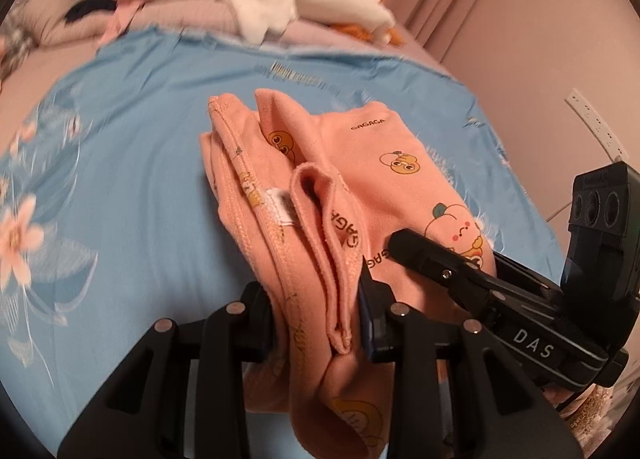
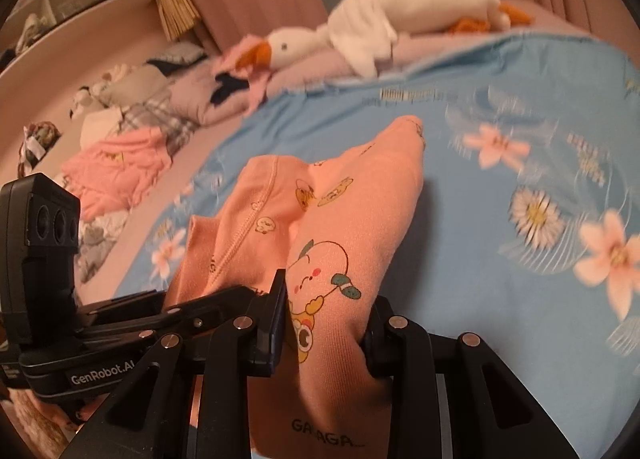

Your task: Fold small clothes

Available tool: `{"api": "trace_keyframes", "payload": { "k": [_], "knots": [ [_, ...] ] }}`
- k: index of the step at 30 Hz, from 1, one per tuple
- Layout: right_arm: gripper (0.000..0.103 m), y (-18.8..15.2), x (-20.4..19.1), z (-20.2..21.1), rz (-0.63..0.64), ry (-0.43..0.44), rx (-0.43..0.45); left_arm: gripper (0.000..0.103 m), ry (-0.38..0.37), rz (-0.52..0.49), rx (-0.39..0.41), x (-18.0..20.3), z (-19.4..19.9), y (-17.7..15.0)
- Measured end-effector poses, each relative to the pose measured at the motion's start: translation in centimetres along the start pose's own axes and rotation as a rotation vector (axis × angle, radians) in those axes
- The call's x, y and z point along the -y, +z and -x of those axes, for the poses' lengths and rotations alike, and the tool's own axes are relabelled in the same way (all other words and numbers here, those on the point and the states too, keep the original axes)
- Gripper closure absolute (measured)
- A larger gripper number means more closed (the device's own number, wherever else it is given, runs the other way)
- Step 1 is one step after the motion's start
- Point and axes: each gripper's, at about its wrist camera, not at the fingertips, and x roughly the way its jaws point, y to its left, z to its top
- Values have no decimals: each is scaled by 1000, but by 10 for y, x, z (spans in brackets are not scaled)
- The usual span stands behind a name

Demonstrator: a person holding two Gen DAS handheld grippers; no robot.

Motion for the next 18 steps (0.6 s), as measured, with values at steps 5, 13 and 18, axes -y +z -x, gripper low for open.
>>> {"api": "trace_keyframes", "payload": {
  "k": [5, 13, 18],
  "knots": [
    [71, 22, 7, 3, 14, -28, 56, 70, 4, -27, 31, 8, -15, 24],
    [71, 34, 22, -21, 18, -68, 42, 70, 28, -5, -8, -4, -43, 33],
    [71, 33, 30, -37, -4, -74, 5, 68, 49, 3, -39, -11, -58, 33]
  ]
}}
